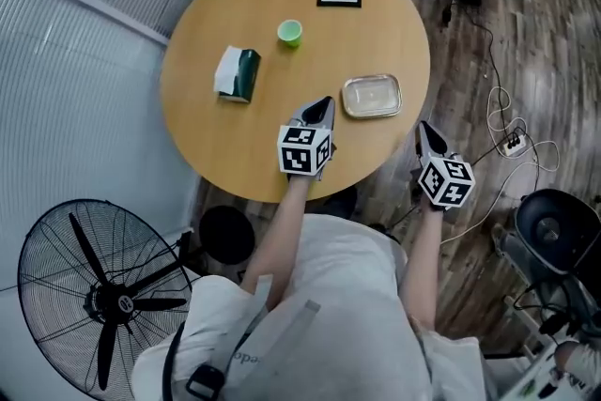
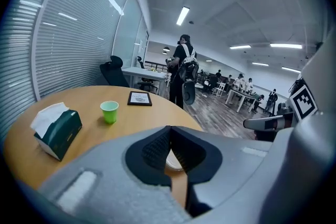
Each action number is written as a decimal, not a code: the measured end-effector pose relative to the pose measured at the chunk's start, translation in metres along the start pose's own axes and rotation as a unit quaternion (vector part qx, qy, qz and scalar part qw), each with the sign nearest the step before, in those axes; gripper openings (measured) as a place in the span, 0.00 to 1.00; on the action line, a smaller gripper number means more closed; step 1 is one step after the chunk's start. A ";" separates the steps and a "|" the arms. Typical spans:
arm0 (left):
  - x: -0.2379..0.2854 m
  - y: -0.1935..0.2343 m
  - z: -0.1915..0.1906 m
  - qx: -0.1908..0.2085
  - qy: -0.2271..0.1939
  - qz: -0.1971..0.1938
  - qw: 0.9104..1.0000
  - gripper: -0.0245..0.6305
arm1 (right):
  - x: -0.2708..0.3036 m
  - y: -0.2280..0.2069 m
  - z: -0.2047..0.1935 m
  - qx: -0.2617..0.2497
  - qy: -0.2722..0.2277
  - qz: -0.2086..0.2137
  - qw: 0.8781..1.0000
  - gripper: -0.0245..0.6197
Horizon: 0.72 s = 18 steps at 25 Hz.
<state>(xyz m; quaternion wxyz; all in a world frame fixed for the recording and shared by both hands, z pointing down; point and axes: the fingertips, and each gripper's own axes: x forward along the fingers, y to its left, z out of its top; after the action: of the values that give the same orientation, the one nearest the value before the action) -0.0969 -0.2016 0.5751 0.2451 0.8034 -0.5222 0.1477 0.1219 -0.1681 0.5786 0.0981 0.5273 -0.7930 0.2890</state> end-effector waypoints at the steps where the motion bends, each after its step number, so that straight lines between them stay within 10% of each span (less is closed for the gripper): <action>1: 0.007 0.004 0.000 -0.002 0.005 -0.002 1.000 0.04 | 0.007 -0.001 0.000 -0.002 0.006 -0.002 1.000 0.04; 18: 0.062 0.021 -0.042 -0.024 0.069 -0.054 0.996 0.04 | 0.070 -0.017 -0.034 0.012 0.072 -0.029 0.997 0.04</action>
<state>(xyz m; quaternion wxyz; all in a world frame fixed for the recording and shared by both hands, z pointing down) -0.0897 -0.2333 0.6458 0.3079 0.8122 -0.4629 0.1766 0.1023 -0.2083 0.6445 0.1576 0.5290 -0.7646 0.3326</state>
